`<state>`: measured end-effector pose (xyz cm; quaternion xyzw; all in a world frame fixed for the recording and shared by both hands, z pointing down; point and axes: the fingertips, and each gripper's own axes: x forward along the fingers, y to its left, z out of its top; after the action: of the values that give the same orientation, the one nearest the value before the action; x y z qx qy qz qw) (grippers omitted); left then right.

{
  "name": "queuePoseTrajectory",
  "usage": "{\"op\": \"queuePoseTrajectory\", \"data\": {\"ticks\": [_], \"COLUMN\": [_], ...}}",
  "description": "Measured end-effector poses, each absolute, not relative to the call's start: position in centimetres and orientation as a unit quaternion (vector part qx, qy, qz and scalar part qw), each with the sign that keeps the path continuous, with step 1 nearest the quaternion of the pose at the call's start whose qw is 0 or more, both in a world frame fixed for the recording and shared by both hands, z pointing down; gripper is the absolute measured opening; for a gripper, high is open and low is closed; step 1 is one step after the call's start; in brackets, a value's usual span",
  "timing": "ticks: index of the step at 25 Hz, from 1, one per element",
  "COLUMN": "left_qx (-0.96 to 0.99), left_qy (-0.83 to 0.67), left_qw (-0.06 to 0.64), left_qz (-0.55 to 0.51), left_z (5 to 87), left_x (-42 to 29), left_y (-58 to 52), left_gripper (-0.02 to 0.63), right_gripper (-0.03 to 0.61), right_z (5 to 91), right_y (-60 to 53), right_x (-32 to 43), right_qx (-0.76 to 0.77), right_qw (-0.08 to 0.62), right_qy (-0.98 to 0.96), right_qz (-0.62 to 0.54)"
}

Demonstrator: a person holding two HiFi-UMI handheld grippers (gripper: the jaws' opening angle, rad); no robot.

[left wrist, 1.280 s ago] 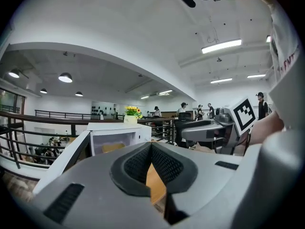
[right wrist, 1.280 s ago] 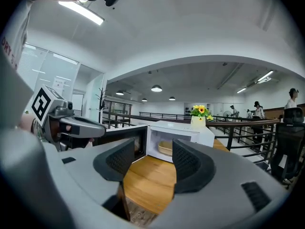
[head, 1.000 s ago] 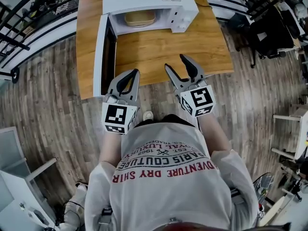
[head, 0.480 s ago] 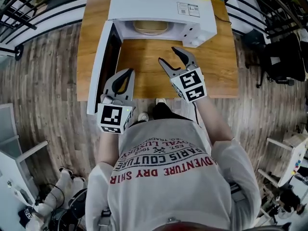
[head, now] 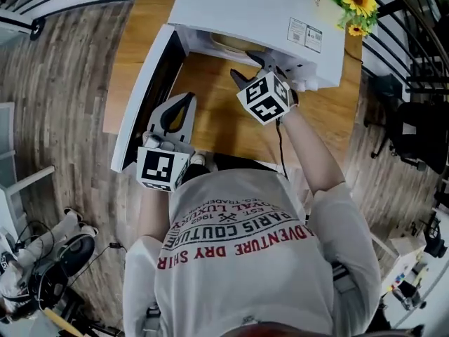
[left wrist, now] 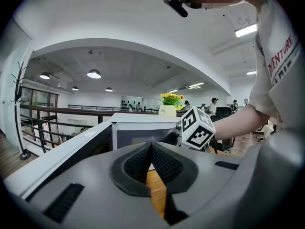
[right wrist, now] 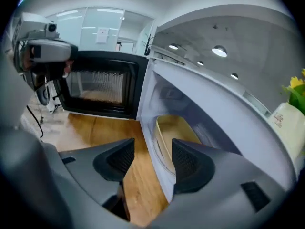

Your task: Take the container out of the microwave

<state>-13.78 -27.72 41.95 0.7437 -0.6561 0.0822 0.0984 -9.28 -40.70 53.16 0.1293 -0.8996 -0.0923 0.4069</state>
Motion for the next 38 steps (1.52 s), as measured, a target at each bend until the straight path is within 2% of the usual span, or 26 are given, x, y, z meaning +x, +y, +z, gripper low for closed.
{"op": "queuePoseTrajectory", "data": {"ticks": [10,16,20,21,38], "left_qx": [0.707,0.697,0.694,0.694,0.752], "left_qy": [-0.691,-0.699,-0.702,-0.701,-0.643], "left_qw": [0.121,0.131,0.135,0.135,0.111], "left_qz": [0.086,0.089,0.086,0.086,0.093], "left_z": [43.6,44.2,44.3,44.2,42.4], "left_x": [-15.1,-15.7,-16.0,-16.0,-14.1], "left_y": [-28.1,-27.4,-27.0,-26.9,-24.9], "left_gripper": [0.014,0.014,0.014,0.014,0.014], "right_gripper": [0.237,0.170,0.066,0.058,0.037], "right_z": [58.6,60.4,60.1,60.0,54.7], "right_y": [-43.6,-44.4,-45.2,-45.3,-37.6], "right_x": [-12.3,-12.7,-12.6,-12.5,-9.5], "right_qx": [0.063,0.048,0.066,0.070,0.100], "right_qw": [0.488,0.515,0.510,0.508,0.457], "right_qy": [-0.851,-0.829,-0.828,-0.829,-0.867], "right_qz": [-0.181,-0.212,-0.223,-0.224,-0.171]}}
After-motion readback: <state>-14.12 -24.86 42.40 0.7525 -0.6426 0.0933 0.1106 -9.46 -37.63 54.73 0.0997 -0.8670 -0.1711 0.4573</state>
